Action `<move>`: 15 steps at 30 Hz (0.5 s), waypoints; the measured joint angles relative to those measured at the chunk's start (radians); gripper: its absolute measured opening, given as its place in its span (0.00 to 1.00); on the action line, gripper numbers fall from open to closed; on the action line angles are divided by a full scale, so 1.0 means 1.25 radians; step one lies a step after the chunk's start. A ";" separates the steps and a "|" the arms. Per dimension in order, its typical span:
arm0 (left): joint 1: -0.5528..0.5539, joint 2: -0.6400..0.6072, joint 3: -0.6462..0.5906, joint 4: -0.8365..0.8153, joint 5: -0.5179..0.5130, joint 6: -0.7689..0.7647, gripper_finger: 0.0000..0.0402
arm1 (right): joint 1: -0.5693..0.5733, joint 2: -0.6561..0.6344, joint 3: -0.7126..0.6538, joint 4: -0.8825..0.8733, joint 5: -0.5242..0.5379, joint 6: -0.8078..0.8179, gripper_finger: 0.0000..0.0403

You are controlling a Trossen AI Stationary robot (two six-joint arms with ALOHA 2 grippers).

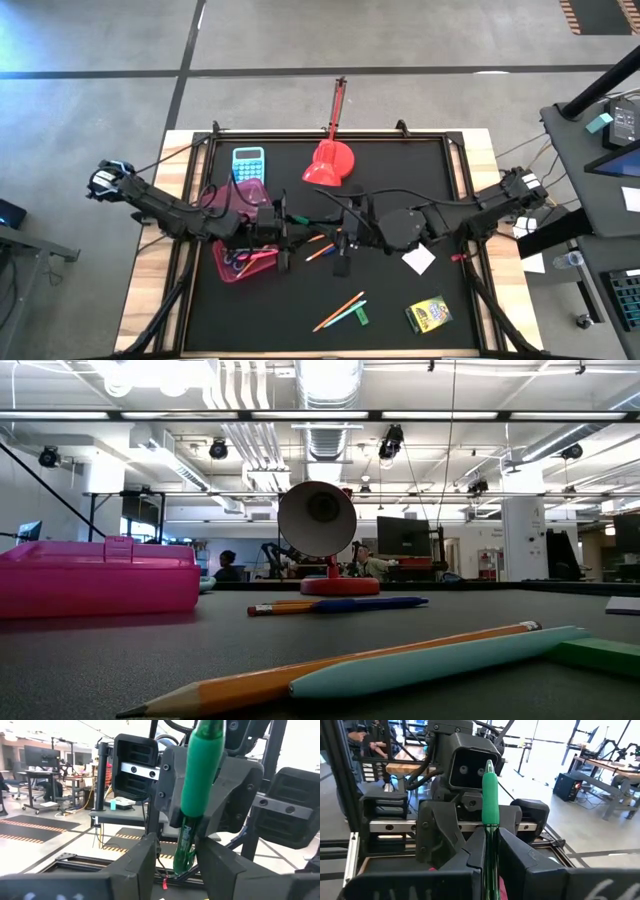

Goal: Pack school essentials
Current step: Put the green pen into the red supply box

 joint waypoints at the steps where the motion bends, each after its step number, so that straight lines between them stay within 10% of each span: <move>1: 0.000 0.000 0.000 0.000 0.000 0.000 0.27 | 0.000 0.000 0.000 0.001 0.000 -0.001 0.07; 15: 0.000 0.000 0.000 0.000 0.029 0.000 0.04 | 0.001 0.000 0.000 -0.001 -0.001 0.007 0.07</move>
